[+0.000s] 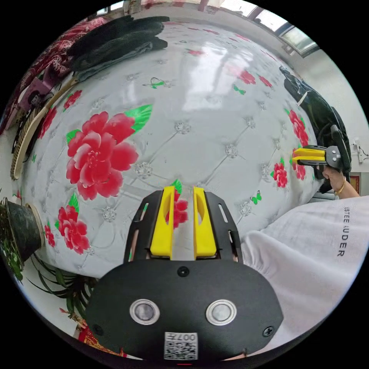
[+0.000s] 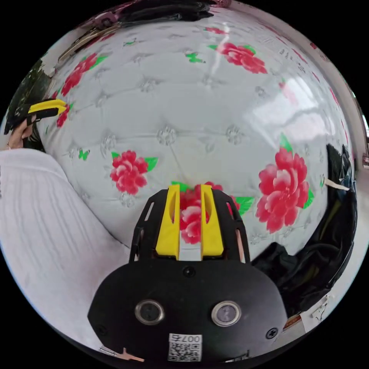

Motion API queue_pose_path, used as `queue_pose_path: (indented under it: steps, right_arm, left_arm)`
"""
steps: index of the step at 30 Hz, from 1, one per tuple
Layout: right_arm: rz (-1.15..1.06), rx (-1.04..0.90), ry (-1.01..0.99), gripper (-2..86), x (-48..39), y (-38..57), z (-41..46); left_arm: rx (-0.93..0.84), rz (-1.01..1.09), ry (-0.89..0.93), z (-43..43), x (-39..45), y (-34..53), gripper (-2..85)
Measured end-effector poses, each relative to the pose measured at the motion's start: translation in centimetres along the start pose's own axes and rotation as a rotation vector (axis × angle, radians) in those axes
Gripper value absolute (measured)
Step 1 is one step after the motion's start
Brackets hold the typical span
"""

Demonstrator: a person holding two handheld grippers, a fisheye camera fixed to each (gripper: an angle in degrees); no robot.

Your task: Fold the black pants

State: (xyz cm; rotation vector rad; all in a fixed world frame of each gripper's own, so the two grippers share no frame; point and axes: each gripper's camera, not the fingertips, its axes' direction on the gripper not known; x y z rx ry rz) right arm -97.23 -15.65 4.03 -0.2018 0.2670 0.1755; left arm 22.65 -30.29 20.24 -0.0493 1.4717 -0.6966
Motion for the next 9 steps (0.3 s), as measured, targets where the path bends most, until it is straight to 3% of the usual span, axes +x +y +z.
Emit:
queue_pose_path:
  steps: [5,9]
  right_arm:
    - [0.154,0.280,-0.053,7.0,-1.6,6.9,0.5]
    - [0.315,0.303,-0.220,8.0,1.8,9.3,-0.5]
  left_arm:
    - [-0.083,0.211,-0.041,1.2,10.5,-2.5,7.6]
    - [-0.121,0.270,-0.048,1.9,15.8,-4.7,7.6]
